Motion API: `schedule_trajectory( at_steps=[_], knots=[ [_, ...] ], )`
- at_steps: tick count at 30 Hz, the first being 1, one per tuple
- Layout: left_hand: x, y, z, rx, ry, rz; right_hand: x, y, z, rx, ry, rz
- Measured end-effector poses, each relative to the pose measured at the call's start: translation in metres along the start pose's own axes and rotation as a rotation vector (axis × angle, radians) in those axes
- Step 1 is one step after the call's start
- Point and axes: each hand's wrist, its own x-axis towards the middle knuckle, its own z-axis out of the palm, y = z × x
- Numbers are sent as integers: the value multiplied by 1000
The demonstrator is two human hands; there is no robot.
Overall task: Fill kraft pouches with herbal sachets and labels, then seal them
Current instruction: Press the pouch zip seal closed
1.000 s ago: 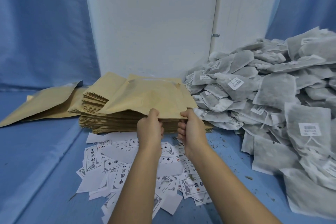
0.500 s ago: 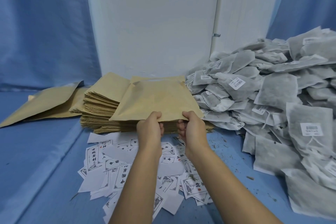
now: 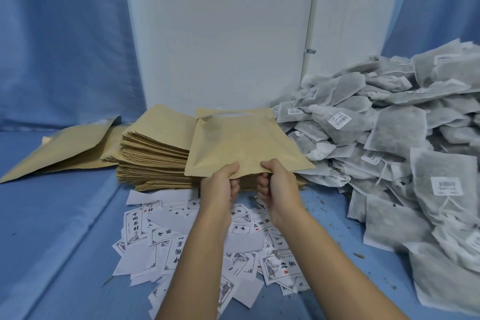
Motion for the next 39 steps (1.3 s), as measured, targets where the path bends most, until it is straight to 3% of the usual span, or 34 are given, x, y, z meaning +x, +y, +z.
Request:
schedule_trajectory(
  at_steps=[4,8,15,21,27,34,39],
  knots=[
    [-3,-3,1,46,19,16,3,2,-1,82,3,33],
    [1,-3,-4,-21,187,74,7,-2,-6,210,56,51],
    [1,-3,-4,20,189,126,7,-4,-9,206,84,49],
    [-1,-6,-10,47,300,219,8,-4,-9,153,86,17],
    [-3,-1,-7,-57,215,165,11,-6,-13,166,118,12],
    [-10,-6,5,-50,104,63,3,9,-1,-202,-180,71],
    [-8,-2,2,38,130,142,1,7,1,-194,-187,45]
  ],
)
